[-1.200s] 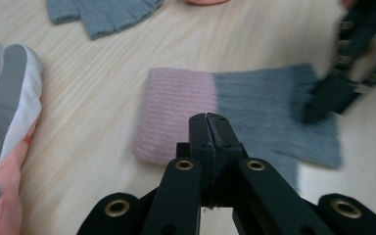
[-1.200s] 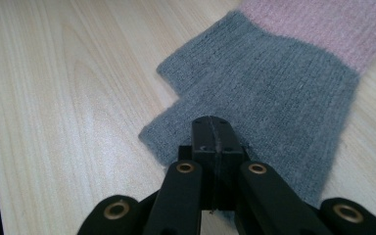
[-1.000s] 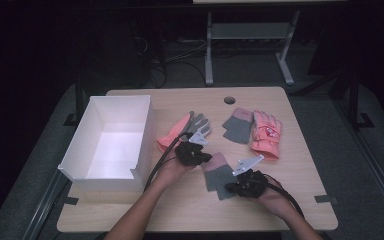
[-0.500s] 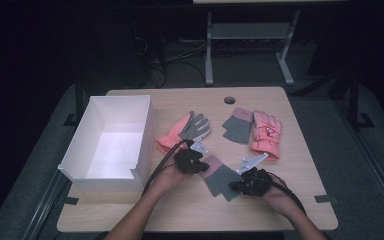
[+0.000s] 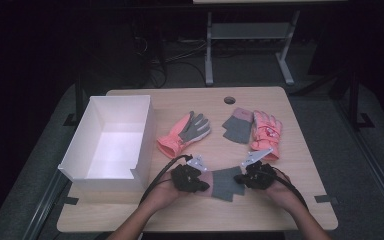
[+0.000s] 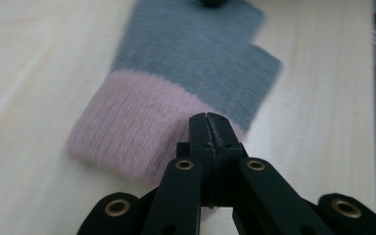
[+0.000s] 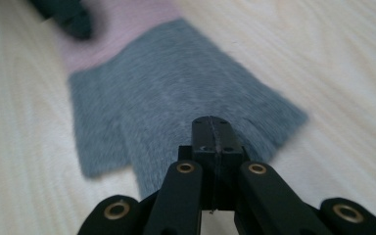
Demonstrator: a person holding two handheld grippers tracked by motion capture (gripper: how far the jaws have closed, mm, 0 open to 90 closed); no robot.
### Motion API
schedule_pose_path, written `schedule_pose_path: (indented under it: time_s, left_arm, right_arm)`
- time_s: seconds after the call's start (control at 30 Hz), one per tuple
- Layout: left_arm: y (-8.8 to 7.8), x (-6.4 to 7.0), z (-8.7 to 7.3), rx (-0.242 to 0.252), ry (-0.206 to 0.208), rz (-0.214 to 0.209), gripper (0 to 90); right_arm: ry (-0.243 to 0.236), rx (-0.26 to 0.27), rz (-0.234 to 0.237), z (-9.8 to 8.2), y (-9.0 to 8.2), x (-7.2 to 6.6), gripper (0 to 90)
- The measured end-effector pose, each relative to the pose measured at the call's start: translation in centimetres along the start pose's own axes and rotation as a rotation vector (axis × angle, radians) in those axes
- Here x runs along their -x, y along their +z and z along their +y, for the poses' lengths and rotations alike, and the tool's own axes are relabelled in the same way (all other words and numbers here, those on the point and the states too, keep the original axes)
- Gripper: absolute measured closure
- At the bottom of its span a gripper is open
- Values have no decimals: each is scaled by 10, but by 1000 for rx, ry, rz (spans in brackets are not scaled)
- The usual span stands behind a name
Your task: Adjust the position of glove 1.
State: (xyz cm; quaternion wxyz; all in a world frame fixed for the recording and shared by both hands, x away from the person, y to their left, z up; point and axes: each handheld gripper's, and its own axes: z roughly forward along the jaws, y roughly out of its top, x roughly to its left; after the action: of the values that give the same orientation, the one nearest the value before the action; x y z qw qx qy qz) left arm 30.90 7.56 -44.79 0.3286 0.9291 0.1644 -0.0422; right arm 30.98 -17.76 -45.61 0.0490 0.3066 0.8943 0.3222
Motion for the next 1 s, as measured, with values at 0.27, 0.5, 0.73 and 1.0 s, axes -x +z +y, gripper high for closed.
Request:
schedule_pose_path:
  time_s: [0.27,0.5,0.73,1.0]
  left_arm:
    - [-7,2,8,41,14,31,897]
    - [-12,-22,15,62,-11,108,897]
    - [-4,-31,13,24,-26,119,897]
    - [-9,-22,2,4,-36,89,897]
  right_arm:
    - [3,49,-14,3,-9,4,900]
    - [-45,35,56,0,-8,-20,900]
    - [-112,-23,99,2,4,-37,900]
    - [-88,-25,76,1,4,-29,900]
